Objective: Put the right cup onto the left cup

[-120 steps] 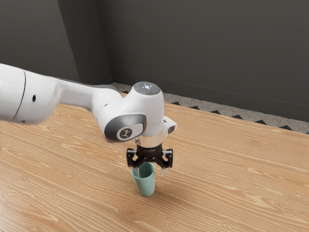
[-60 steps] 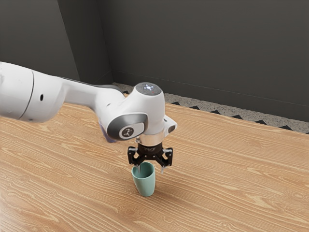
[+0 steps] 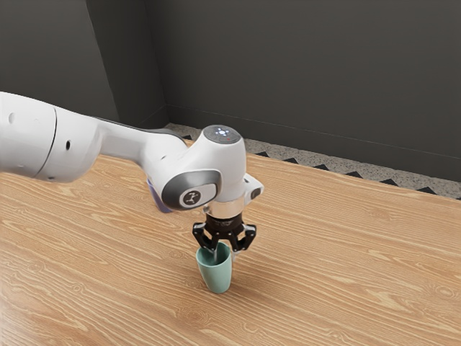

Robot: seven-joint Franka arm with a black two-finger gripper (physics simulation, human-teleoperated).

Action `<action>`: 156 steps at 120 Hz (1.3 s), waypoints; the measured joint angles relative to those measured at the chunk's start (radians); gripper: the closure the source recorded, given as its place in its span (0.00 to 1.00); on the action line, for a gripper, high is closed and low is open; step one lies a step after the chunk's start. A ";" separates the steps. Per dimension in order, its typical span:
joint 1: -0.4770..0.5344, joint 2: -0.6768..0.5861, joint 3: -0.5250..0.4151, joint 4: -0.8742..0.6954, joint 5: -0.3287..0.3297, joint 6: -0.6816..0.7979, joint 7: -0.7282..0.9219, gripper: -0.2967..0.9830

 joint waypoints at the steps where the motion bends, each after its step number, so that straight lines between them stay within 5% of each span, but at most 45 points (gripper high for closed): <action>1: 0.000 0.000 0.000 0.000 0.000 0.000 0.000 0.63; 43: 0.000 0.016 0.002 0.003 0.001 0.000 -0.001 0.80; 84: -0.004 -0.093 0.012 0.014 0.004 -0.052 0.006 0.84; 156: 0.003 -0.153 0.248 0.267 -0.014 -0.326 0.212 0.85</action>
